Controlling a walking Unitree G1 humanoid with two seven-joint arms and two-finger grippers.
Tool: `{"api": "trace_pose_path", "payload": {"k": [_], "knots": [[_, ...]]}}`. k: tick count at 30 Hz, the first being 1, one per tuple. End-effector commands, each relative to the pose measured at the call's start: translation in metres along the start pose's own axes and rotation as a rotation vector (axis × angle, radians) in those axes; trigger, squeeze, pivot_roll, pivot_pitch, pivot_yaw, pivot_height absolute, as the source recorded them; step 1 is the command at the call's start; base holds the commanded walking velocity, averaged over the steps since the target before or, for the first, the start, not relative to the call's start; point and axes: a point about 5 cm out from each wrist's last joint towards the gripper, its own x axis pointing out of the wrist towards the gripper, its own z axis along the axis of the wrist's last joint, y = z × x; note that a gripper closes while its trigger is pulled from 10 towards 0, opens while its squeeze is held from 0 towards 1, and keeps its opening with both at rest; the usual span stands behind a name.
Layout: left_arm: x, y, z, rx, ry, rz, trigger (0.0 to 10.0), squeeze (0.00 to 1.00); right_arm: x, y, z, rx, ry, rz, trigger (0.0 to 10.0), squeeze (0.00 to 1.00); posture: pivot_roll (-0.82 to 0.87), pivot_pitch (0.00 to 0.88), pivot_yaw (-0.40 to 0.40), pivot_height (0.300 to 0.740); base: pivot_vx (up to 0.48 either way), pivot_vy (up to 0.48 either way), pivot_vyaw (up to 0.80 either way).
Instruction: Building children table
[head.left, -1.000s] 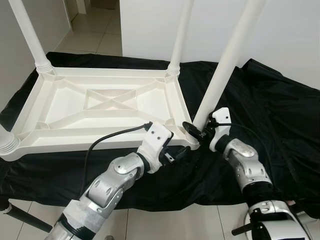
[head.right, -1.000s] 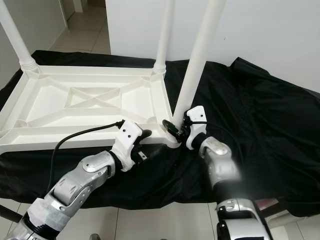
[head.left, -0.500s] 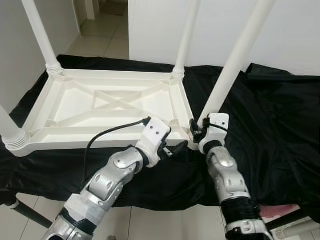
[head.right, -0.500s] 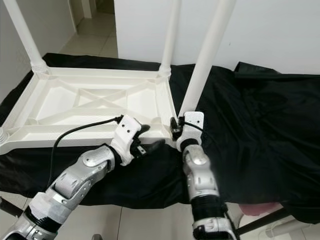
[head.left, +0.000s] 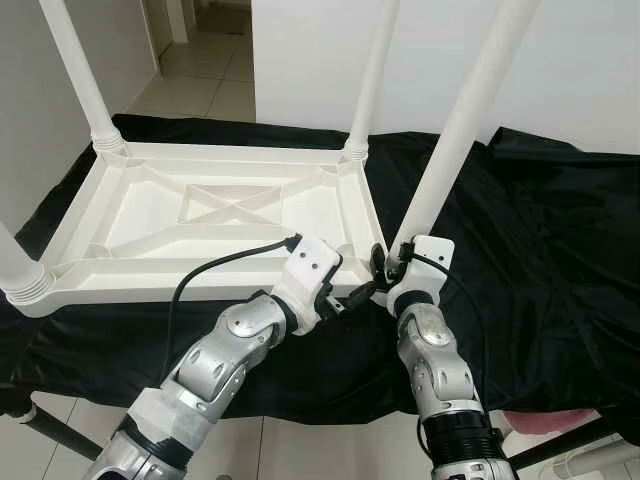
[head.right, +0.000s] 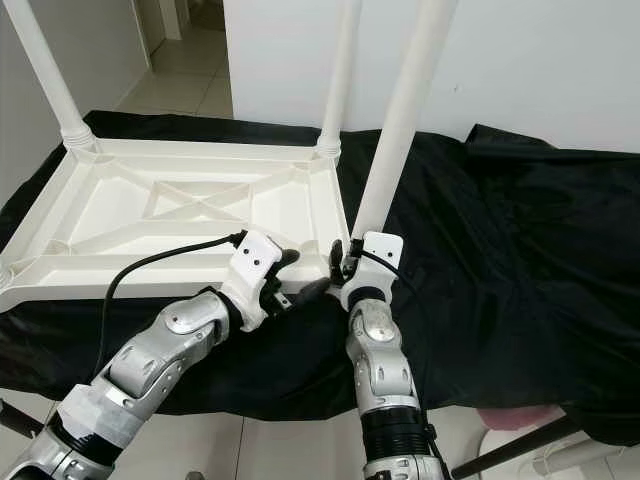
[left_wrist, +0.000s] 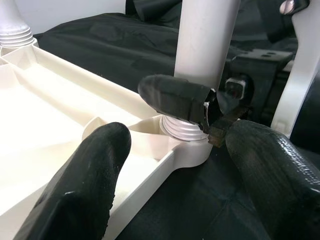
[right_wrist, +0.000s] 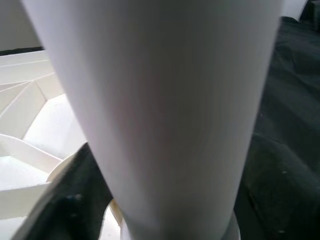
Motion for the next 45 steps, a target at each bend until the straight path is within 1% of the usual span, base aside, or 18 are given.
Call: {"api": "trace_pose_path", "payload": {"k": [1, 4, 5, 6, 10, 11, 12, 15, 16, 17, 25, 26, 28, 29, 30, 42, 43, 45], "knots": [[-0.002, -0.008, -0.001, 0.007, 0.004, -0.141, 10.0, 0.0, 0.0, -0.005, 0.004, -0.001, -0.017, 0.023, 10.0, 1.0, 0.01, 0.0, -0.05, 0.74, 0.0, 0.0, 0.0], [-0.003, -0.007, -0.002, 0.006, 0.005, -0.138, 10.0, 0.0, 0.001, -0.007, 0.007, 0.008, -0.027, 0.08, 10.0, 1.0, 0.01, 0.0, -0.048, 0.74, 0.0, 0.0, 0.0], [-0.004, -0.008, -0.003, 0.006, 0.011, -0.139, 10.0, 0.0, 0.001, -0.01, 0.008, 0.001, -0.032, 0.138, 10.0, 0.0, 0.01, 0.0, -0.049, 0.74, 0.0, 0.0, 0.0], [-0.004, -0.008, -0.003, 0.006, 0.011, -0.139, 10.0, 0.0, 0.001, -0.01, 0.008, 0.001, -0.032, 0.138, 10.0, 0.0, 0.01, 0.0, -0.049, 0.74, 0.0, 0.0, 0.0], [-0.005, -0.008, -0.005, 0.008, 0.022, -0.141, 10.0, 0.0, 0.002, -0.015, 0.011, -0.012, -0.038, 0.245, 10.0, 0.0, 0.01, 0.0, -0.048, 0.74, 0.0, 0.0, 0.0], [-0.005, -0.009, -0.007, 0.014, 0.027, -0.14, 10.0, 0.0, 0.002, -0.017, 0.012, -0.033, -0.039, 0.302, 10.0, 0.0, 0.01, 0.0, -0.05, 0.74, 0.0, 0.0, 0.0], [-0.005, -0.009, -0.007, 0.014, 0.027, -0.14, 10.0, 0.0, 0.002, -0.017, 0.012, -0.033, -0.039, 0.302, 10.0, 0.0, 0.01, 0.0, -0.05, 0.74, 0.0, 0.0, 0.0], [-0.005, -0.011, -0.01, 0.02, 0.034, -0.141, 10.0, 0.0, 0.002, -0.025, 0.012, -0.112, -0.039, 0.433, 10.0, 0.0, 0.01, 0.0, -0.047, 0.74, 0.0, 0.0, 0.0], [-0.005, -0.011, -0.01, 0.02, 0.034, -0.141, 10.0, 0.0, 0.002, -0.025, 0.012, -0.112, -0.039, 0.433, 10.0, 0.0, 0.01, 0.0, -0.047, 0.74, 0.0, 0.0, 0.0], [-0.006, -0.012, -0.011, 0.023, 0.036, -0.143, 10.0, 0.0, 0.003, -0.027, 0.012, -0.13, -0.032, 0.476, 10.0, 0.0, 0.01, 0.0, -0.047, 0.74, 0.0, 0.0, 0.0], [-0.006, -0.013, -0.014, 0.041, 0.045, -0.146, 10.0, 0.0, 0.006, -0.034, 0.009, -0.17, -0.007, 0.548, 10.0, 0.0, 0.01, 0.0, -0.047, 0.74, 0.0, 0.0, 0.0], [-0.006, -0.013, -0.015, 0.048, 0.048, -0.148, 10.0, 0.0, 0.01, -0.039, 0.006, -0.194, 0.009, 0.562, 5.0, 0.0, 0.01, 0.0, -0.047, 0.74, 0.0, 0.0, 0.0], [-0.006, -0.014, -0.016, 0.052, 0.051, -0.149, 10.0, 0.0, 0.013, -0.042, 0.005, -0.21, 0.021, 0.571, 5.0, 0.0, 0.01, 0.0, -0.047, 0.74, 0.0, 0.0, 0.0], [-0.005, -0.014, -0.017, 0.055, 0.052, -0.15, 10.0, 0.0, 0.015, -0.044, 0.003, -0.224, 0.033, 0.576, 0.9, 0.0, 0.01, 0.0, -0.049, 0.74, 0.0, 0.0, 0.0], [-0.004, -0.015, -0.016, 0.055, 0.05, -0.151, 10.0, 0.0, 0.016, -0.046, 0.002, -0.225, 0.039, 0.58, 0.0, 0.0, 0.01, 0.0, -0.051, 0.74, 0.0, 0.0, 0.0], [-0.001, -0.011, -0.013, 0.073, 0.039, -0.142, 10.0, 0.0, 0.021, -0.051, -0.002, -0.211, 0.052, 0.583, 0.0, 0.0, 0.02, 0.0, -0.052, 0.74, 0.0, 0.0, 0.0], [0.0, -0.01, -0.013, 0.076, 0.037, -0.14, 10.0, 0.0, 0.022, -0.051, -0.002, -0.209, 0.05, 0.58, 9.5, 0.0, 0.02, 0.0, -0.052, 0.74, 0.0, 0.0, 0.0], [0.0, -0.01, -0.013, 0.077, 0.036, -0.14, 10.0, 0.0, 0.023, -0.052, -0.002, -0.208, 0.045, 0.575, 9.5, 0.0, 0.02, 0.0, -0.051, 0.74, 0.0, 0.0, 0.0]]}}
